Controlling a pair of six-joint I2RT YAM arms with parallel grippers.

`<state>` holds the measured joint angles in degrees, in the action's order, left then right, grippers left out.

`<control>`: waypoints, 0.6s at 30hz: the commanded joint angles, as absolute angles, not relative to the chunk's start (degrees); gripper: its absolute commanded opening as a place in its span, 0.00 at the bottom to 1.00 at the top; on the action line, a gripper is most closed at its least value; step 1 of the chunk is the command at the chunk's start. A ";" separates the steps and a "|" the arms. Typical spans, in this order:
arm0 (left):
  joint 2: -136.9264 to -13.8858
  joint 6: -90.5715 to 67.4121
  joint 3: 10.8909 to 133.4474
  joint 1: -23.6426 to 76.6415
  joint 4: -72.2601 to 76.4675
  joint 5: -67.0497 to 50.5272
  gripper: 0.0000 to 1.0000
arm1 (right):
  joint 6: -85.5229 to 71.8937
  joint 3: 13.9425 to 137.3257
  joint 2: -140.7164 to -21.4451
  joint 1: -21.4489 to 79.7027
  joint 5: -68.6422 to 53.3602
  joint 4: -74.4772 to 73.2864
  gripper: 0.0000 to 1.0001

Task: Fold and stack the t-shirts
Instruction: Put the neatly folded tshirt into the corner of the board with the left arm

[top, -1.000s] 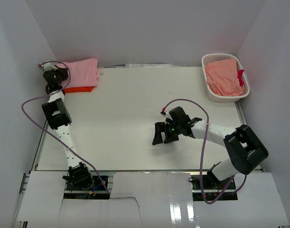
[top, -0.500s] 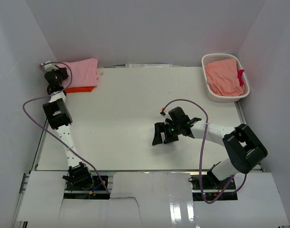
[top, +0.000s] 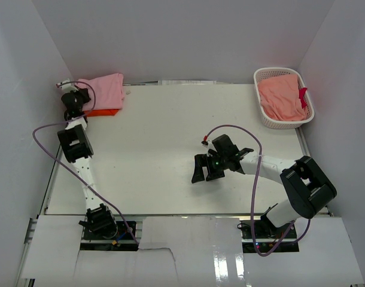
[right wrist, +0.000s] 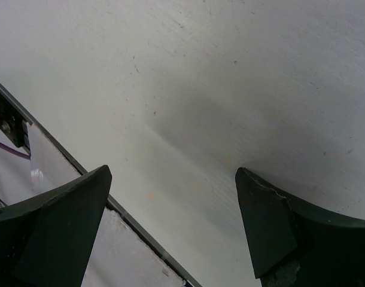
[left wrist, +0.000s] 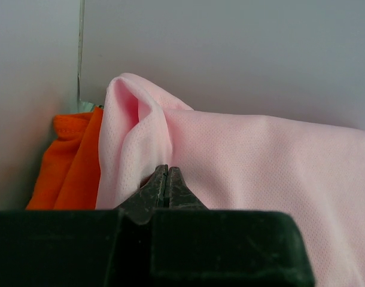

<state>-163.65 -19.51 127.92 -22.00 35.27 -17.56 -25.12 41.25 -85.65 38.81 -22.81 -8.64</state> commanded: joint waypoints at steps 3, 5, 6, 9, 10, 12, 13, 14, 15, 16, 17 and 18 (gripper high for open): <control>-157.59 -19.25 126.39 -21.27 34.72 -17.84 0.00 | -25.31 41.93 -84.20 39.72 -22.41 -8.00 0.91; -156.45 -19.34 126.30 -21.09 34.72 -18.19 0.00 | -25.49 41.49 -83.67 39.81 -22.33 -7.82 0.91; -155.14 -19.25 126.04 -21.01 34.80 -18.28 0.00 | -25.58 41.22 -83.24 39.81 -22.24 -7.74 0.91; -151.71 -19.33 124.11 -20.57 34.72 -18.46 0.00 | -25.49 40.87 -82.18 39.99 -21.80 -7.91 0.91; -150.74 -19.34 122.88 -20.57 34.72 -18.89 0.00 | -25.40 40.78 -81.83 39.99 -21.71 -8.08 0.91; -147.49 -19.86 121.30 -20.30 34.72 -19.16 0.00 | -25.05 40.69 -80.69 39.99 -21.18 -8.35 0.91; -146.26 -19.95 120.33 -20.22 34.72 -19.16 0.00 | -24.96 40.78 -80.25 39.99 -21.09 -8.52 0.91; -144.86 -20.13 117.89 -19.95 34.72 -19.33 0.00 | -24.79 40.78 -79.29 39.99 -20.83 -8.96 0.91; -141.80 -20.39 116.21 -19.86 34.72 -19.34 0.00 | -24.35 40.87 -78.84 39.99 -20.48 -9.14 0.91; -140.03 -20.48 114.45 -19.78 34.80 -19.25 0.00 | -24.08 40.96 -77.88 40.08 -20.30 -9.31 0.91; -138.18 -21.00 110.69 -19.69 34.72 -19.25 0.00 | -23.82 41.04 -77.52 40.17 -20.13 -9.93 0.91; -134.42 -21.70 108.74 -19.69 34.80 -19.25 0.00 | -23.47 41.22 -77.00 40.08 -19.69 -10.28 0.90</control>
